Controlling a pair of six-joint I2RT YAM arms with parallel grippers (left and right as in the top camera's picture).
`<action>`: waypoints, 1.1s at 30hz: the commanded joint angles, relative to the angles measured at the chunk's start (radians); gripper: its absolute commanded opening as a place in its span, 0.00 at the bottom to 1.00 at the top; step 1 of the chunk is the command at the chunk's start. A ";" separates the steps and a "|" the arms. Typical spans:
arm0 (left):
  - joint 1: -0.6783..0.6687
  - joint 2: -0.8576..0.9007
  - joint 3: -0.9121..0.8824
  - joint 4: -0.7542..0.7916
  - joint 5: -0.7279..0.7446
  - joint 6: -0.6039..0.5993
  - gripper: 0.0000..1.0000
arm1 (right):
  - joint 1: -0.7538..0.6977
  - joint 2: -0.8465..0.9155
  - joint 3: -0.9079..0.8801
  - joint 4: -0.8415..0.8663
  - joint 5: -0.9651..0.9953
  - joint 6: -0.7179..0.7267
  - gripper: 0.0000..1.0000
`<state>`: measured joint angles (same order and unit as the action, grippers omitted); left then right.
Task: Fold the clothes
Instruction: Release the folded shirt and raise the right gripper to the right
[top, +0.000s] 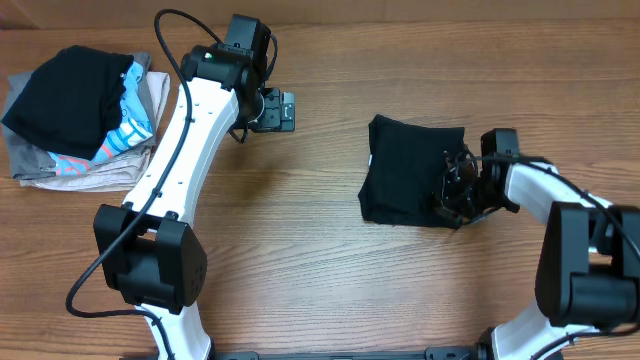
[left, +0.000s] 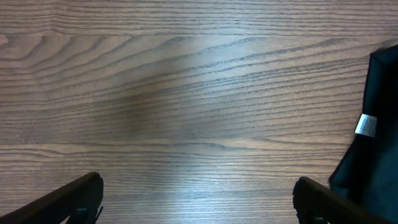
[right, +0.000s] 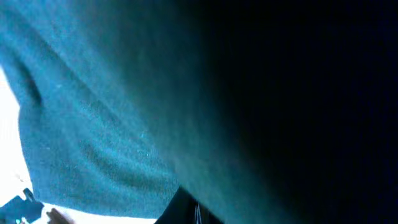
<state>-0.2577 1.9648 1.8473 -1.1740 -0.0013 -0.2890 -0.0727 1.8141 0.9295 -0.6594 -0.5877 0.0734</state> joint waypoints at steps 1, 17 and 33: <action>0.002 0.009 -0.006 0.002 -0.009 -0.003 1.00 | 0.002 -0.004 -0.040 0.042 0.044 0.057 0.04; 0.002 0.009 -0.006 0.002 -0.009 -0.003 1.00 | -0.002 -0.074 0.312 -0.007 0.252 0.084 0.04; 0.002 0.009 -0.006 0.002 -0.009 -0.003 1.00 | -0.002 0.181 0.279 0.277 0.358 0.103 0.04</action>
<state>-0.2577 1.9648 1.8473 -1.1740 -0.0013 -0.2893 -0.0723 2.0041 1.2137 -0.3897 -0.2588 0.1669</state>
